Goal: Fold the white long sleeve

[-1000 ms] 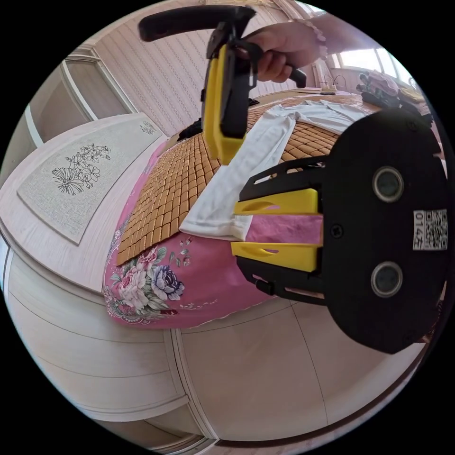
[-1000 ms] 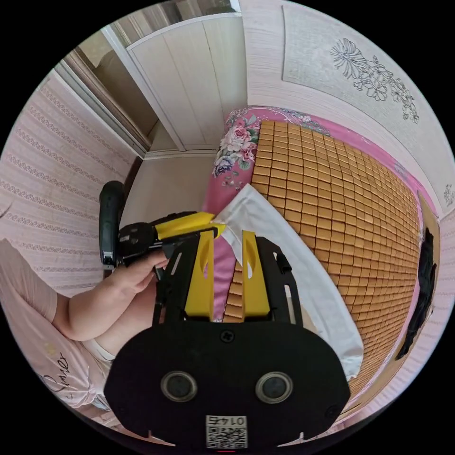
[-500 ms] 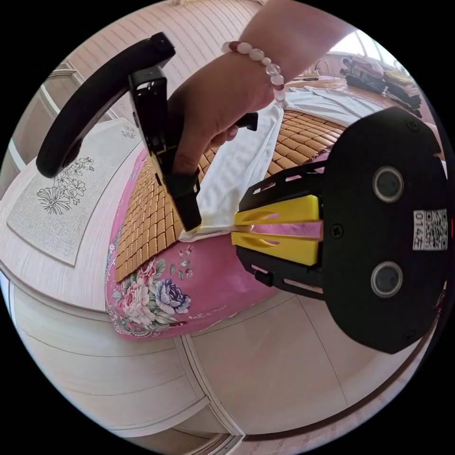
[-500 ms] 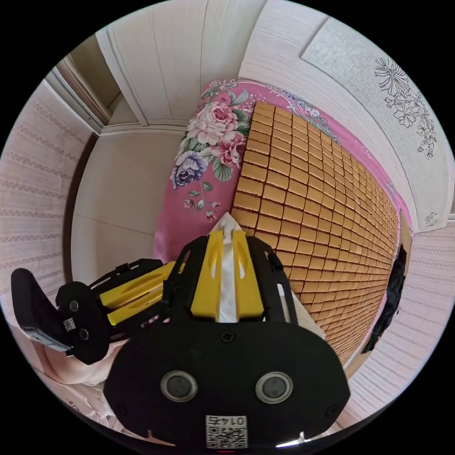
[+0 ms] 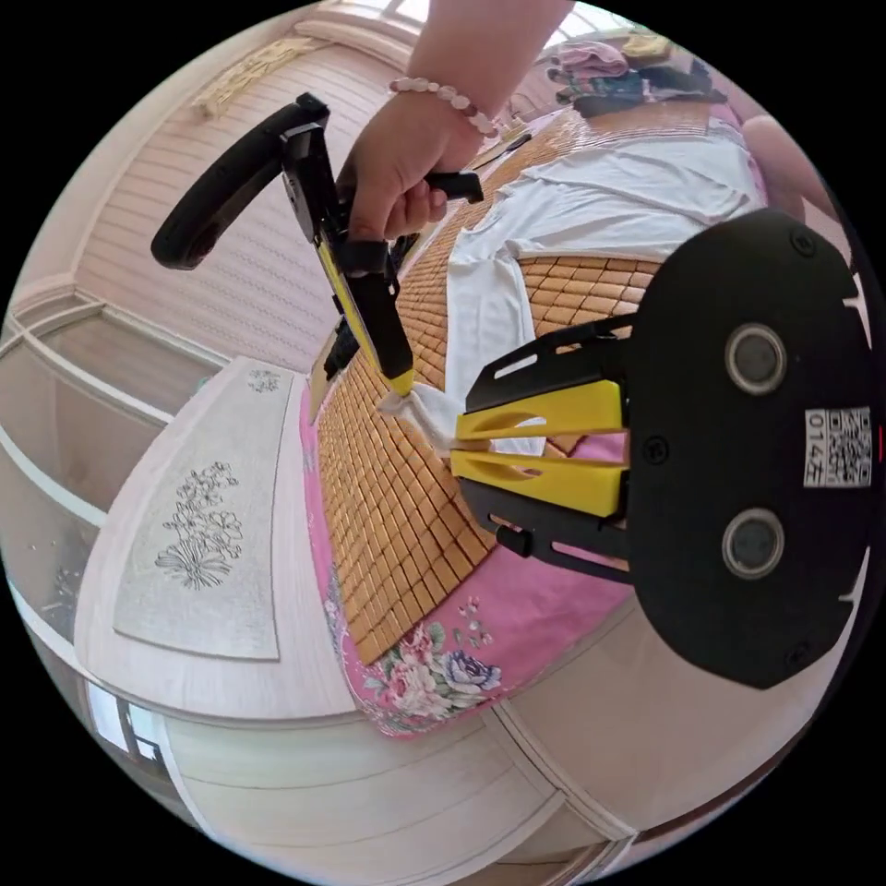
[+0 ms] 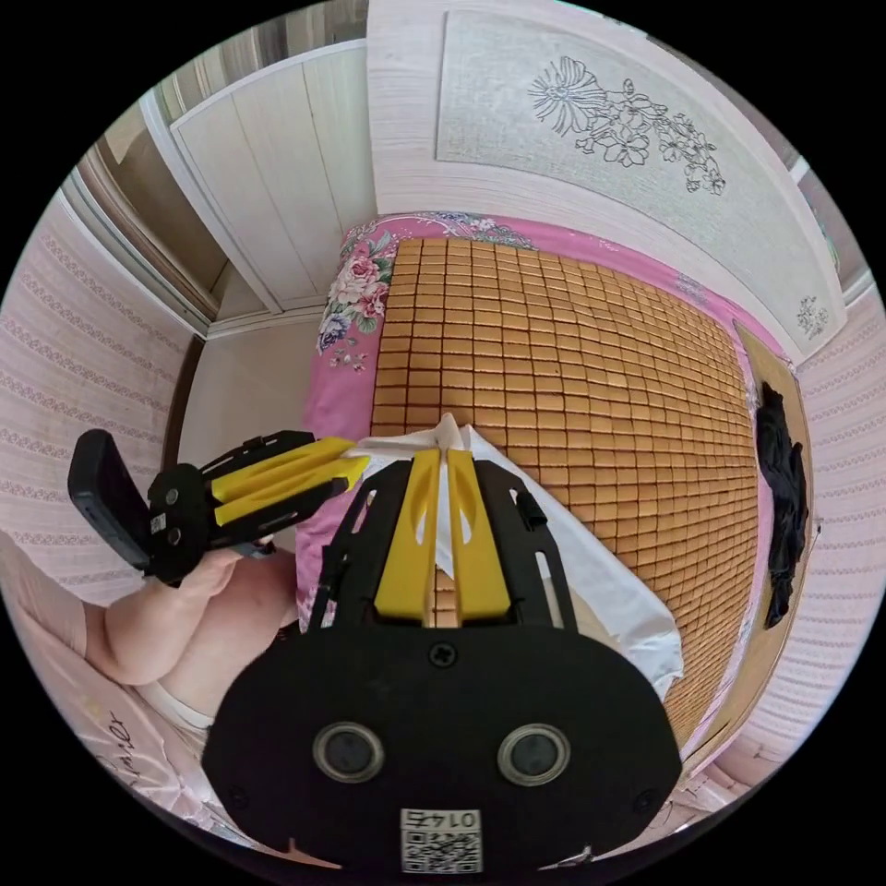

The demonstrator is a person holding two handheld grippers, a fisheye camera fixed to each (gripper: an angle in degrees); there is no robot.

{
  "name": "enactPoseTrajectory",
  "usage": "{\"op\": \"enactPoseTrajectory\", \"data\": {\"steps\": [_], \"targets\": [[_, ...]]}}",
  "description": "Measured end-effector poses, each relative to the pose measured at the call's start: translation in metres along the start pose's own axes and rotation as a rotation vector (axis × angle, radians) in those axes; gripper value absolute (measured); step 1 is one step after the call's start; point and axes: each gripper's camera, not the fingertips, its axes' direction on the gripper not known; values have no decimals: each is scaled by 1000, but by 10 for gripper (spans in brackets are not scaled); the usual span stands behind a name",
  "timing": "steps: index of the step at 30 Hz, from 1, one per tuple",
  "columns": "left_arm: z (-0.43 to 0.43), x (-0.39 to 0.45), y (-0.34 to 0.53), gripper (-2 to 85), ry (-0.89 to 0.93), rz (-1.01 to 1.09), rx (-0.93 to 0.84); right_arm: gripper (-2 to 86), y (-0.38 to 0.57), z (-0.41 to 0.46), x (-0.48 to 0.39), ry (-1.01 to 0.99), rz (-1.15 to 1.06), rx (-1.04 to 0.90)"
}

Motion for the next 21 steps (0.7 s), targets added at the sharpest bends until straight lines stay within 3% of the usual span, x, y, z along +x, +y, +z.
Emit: {"op": "enactPoseTrajectory", "data": {"steps": [6, 10, 13, 21], "targets": [[-15, 158, 9, -4, 306, 322, 67, -5, 154, -119, 64, 46, 210, 117], [-41, 275, 40, -5, 556, 510, 126, -5, 306, -203, 82, 69, 483, 261], [-61, 346, 71, -5, 729, 630, 110, -5, 408, -238, 72, 138, 683, 258], [-86, 477, 166, -5, 920, 916, 14, -4, 576, -278, 23, 160, 985, 276]]}}
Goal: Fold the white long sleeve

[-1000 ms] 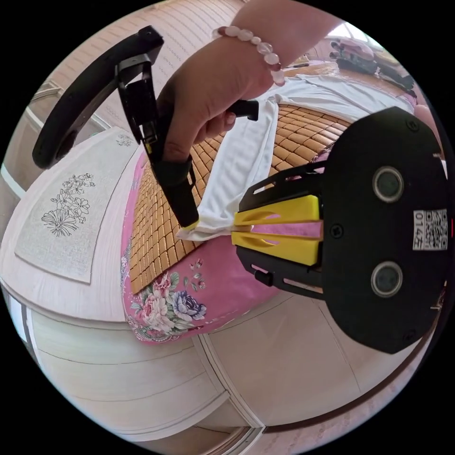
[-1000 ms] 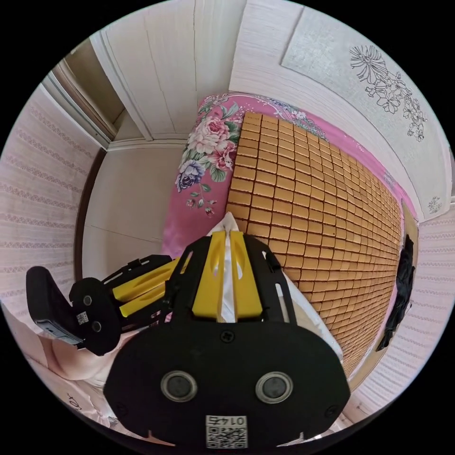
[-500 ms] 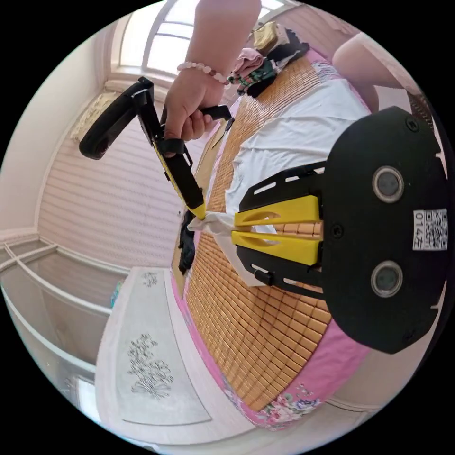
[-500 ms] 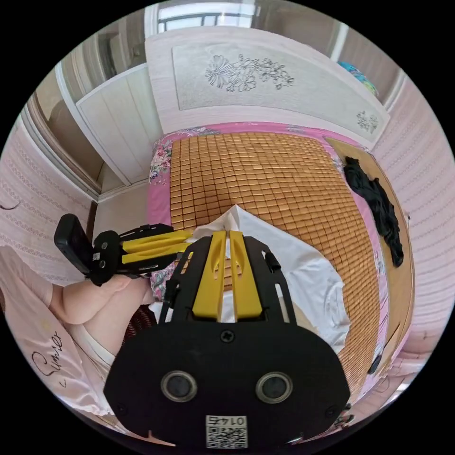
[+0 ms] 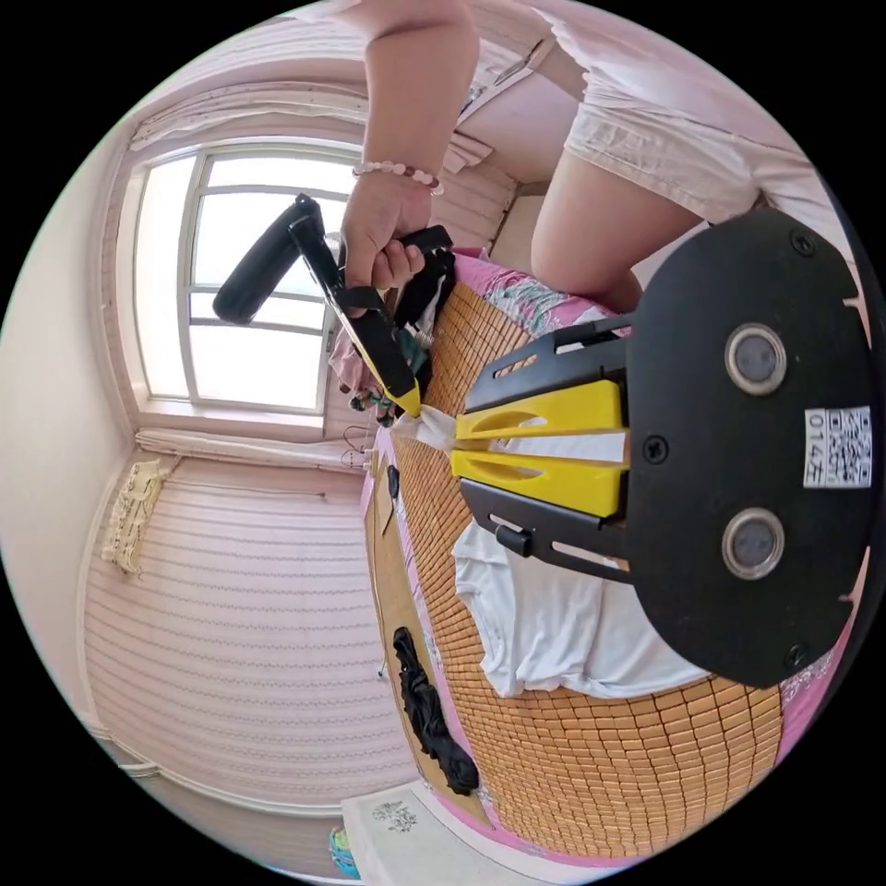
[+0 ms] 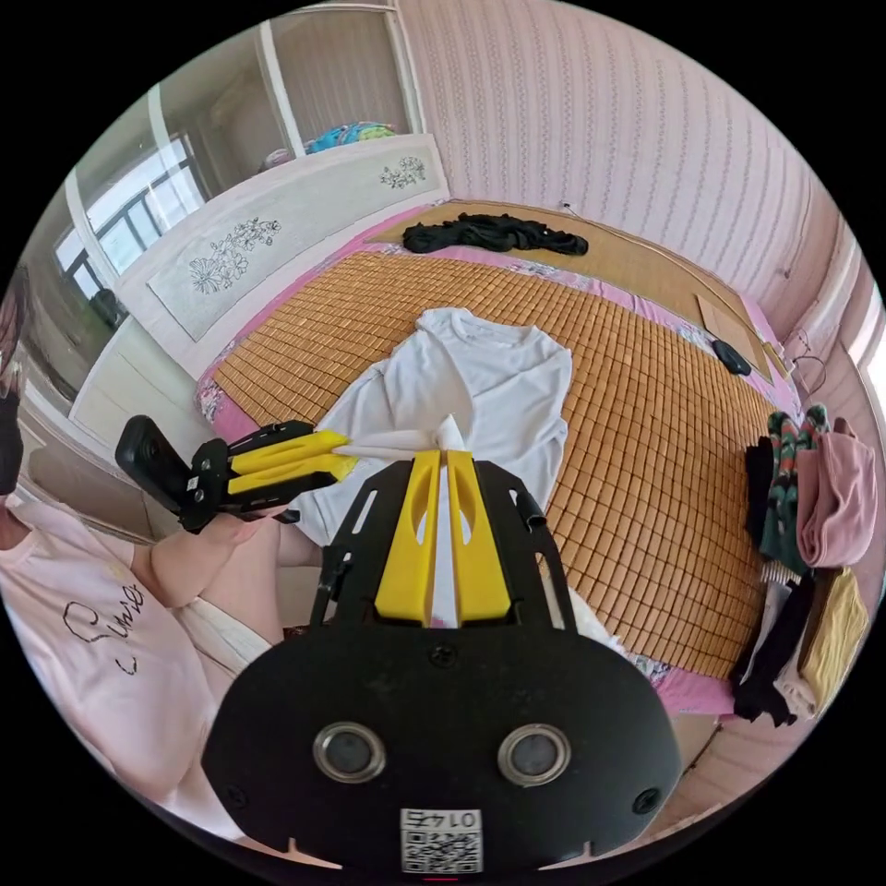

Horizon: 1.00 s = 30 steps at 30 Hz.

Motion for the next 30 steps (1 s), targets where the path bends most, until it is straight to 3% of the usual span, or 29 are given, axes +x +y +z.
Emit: {"op": "enactPoseTrajectory", "data": {"steps": [10, 15, 20, 26, 30], "targets": [[95, 40, 32, 28, 196, 72, -201, 2, 58, 23, 80, -91, 168, -93], [104, -8, 45, 46, 76, 28, -220, 12, 73, 64, 126, 66, 219, -364], [131, -143, 61, 55, -247, -45, -364, 53, -32, 82, 120, 55, -38, -237], [202, -235, 74, 71, -288, -101, -527, 79, -208, 142, 82, -91, -278, -81], [246, -254, 87, 69, -283, -70, -624, 95, -279, 184, 80, -154, -225, -69]]}}
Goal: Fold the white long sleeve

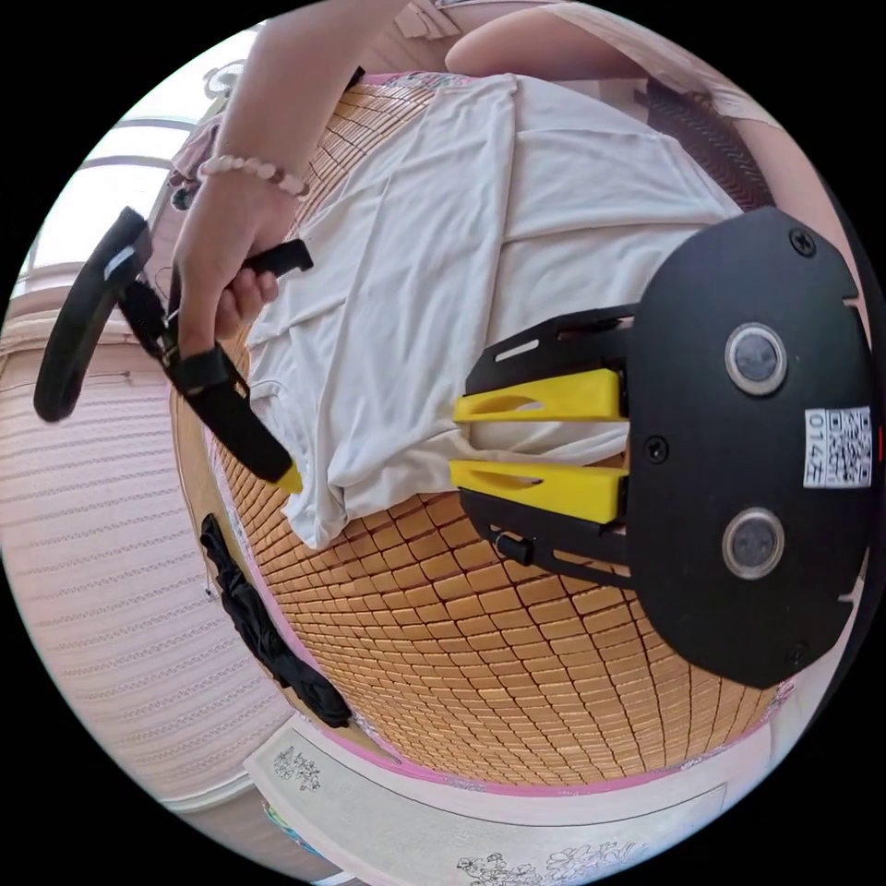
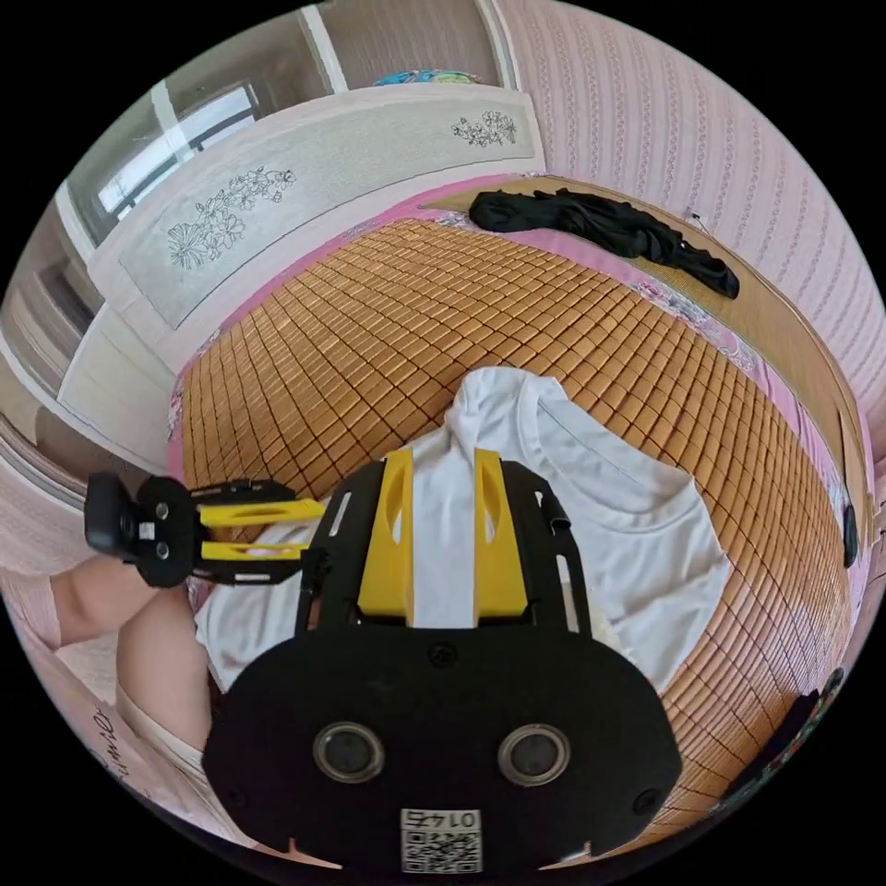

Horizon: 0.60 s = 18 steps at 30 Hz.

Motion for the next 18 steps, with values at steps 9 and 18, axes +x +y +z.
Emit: {"op": "enactPoseTrajectory", "data": {"steps": [9, 18], "targets": [[27, -34, 15, 0, 48, -32, 17, 0, -51, 23, 40, -23, -17, -104], [31, -100, 51, -8, -29, -183, -6, 37, -80, 8, 68, -98, 26, -50]]}}
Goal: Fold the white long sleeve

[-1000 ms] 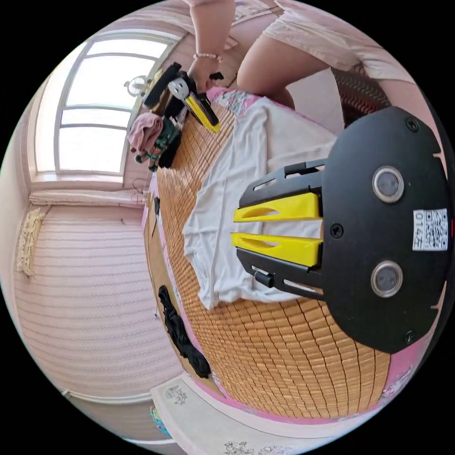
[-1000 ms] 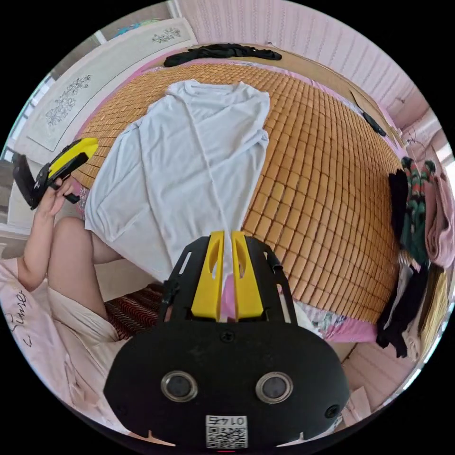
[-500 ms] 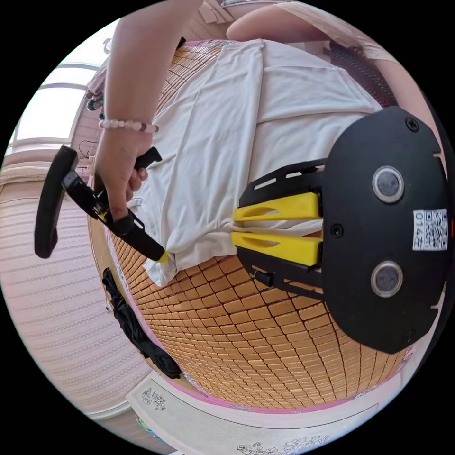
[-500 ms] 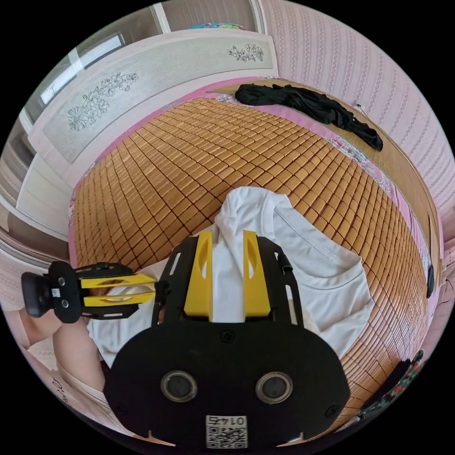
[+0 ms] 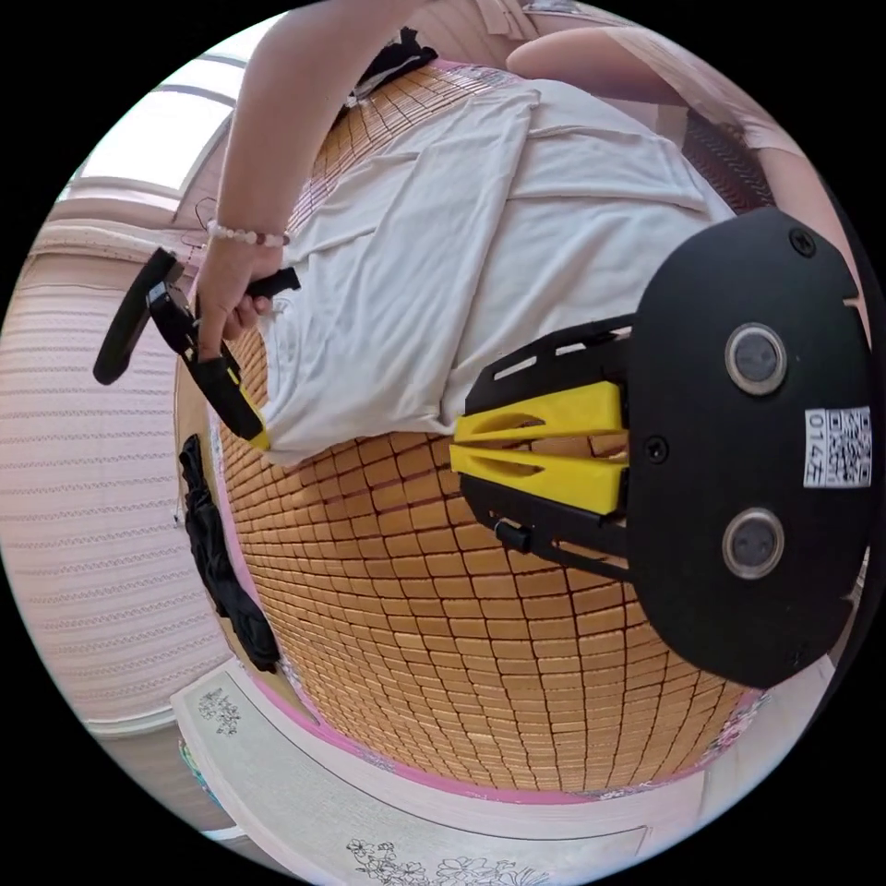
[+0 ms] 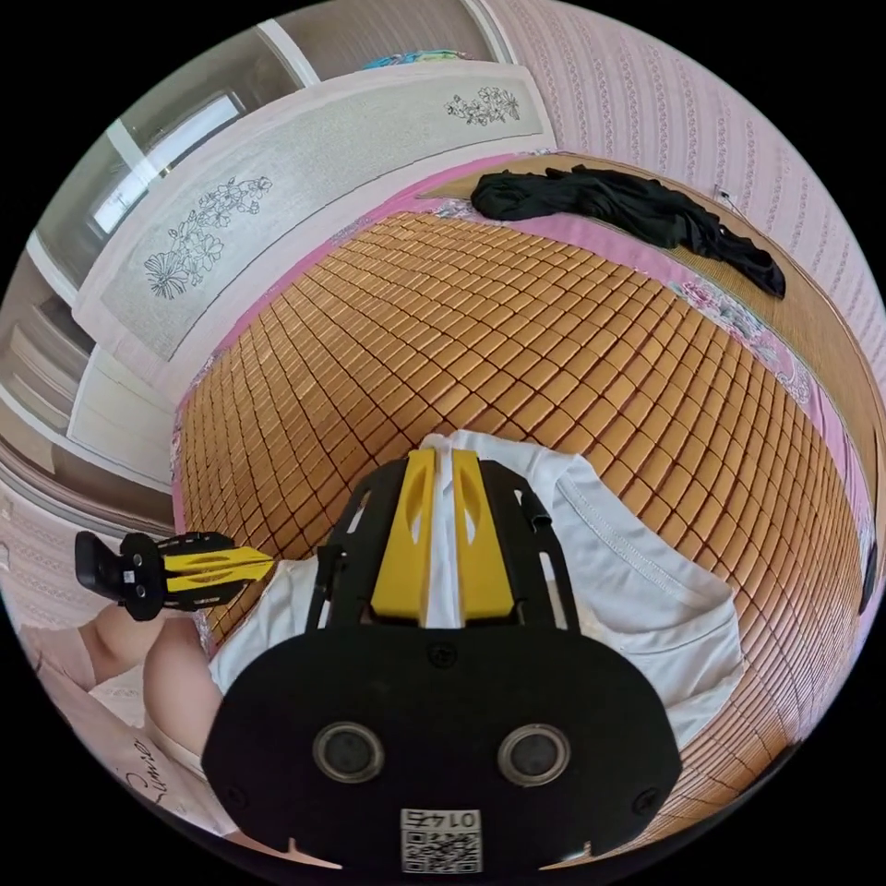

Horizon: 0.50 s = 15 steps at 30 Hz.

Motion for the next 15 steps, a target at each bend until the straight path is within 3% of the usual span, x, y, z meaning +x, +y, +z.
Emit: {"op": "enactPoseTrajectory", "data": {"steps": [3, 7, 13, 15], "targets": [[13, -21, 13, -6, -50, -18, -80, 60, 14, -28, 20, -51, 44, 67], [0, -48, 15, 6, -11, -25, 16, 64, 69, -95, 61, 6, 61, 176], [22, -70, -45, 87, 99, -66, 115, 100, 170, -149, 148, 272, 257, 79], [38, -77, -67, 109, 158, -90, 117, 112, 190, -152, 169, 272, 313, 43]]}}
